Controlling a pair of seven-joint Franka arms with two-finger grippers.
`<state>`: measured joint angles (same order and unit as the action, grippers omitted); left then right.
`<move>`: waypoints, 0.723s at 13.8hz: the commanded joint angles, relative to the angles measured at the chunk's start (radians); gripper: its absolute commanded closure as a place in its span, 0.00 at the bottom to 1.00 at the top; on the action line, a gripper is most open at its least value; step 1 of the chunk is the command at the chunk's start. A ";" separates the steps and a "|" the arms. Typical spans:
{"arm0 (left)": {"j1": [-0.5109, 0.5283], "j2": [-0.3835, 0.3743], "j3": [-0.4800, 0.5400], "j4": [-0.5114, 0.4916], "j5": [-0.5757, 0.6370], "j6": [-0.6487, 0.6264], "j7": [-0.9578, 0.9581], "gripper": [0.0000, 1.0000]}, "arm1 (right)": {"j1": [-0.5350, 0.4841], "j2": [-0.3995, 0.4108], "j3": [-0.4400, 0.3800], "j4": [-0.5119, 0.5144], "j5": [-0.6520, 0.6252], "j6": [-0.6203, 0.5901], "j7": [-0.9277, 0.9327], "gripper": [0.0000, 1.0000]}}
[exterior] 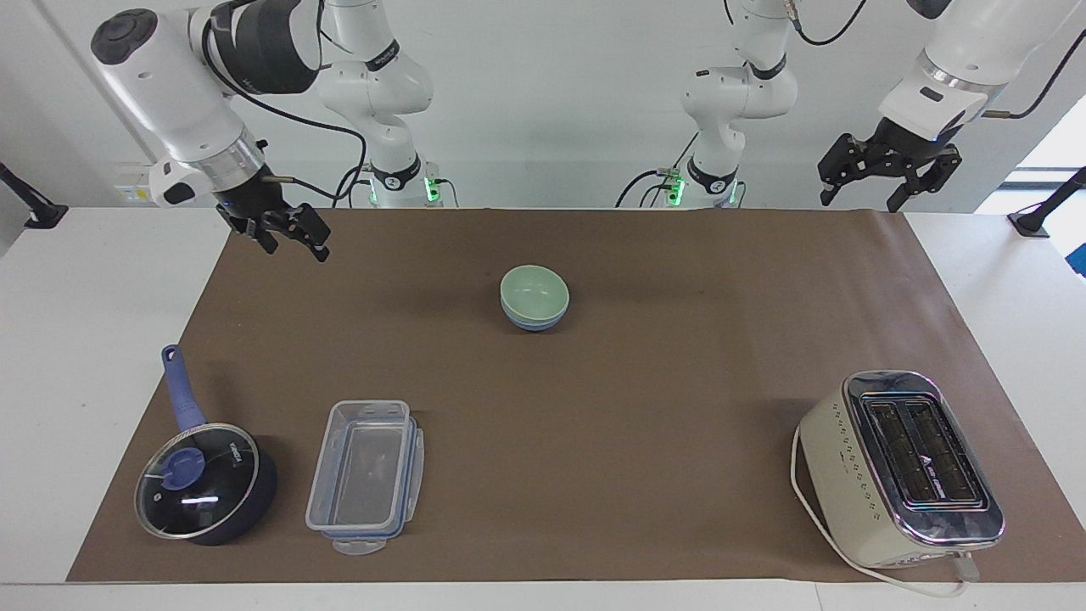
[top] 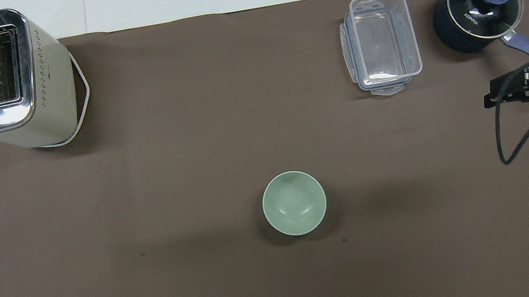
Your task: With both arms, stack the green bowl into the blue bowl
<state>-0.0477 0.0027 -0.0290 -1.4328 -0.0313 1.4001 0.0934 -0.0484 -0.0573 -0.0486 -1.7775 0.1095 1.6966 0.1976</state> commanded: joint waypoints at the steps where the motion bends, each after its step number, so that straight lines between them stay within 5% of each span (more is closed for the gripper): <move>1: -0.003 0.000 0.001 0.011 0.011 -0.006 0.014 0.00 | -0.018 0.002 0.012 0.103 -0.060 -0.086 0.002 0.00; 5: -0.001 -0.003 0.000 0.011 0.011 -0.006 0.016 0.00 | -0.013 0.007 0.015 0.240 -0.111 -0.190 -0.083 0.00; 10: -0.004 -0.001 0.000 0.011 0.010 -0.004 0.016 0.00 | -0.001 -0.018 0.024 0.217 -0.128 -0.204 -0.144 0.00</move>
<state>-0.0477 0.0027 -0.0296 -1.4328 -0.0313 1.4002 0.0969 -0.0447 -0.0617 -0.0317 -1.5496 -0.0055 1.5023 0.0764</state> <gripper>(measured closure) 0.000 0.000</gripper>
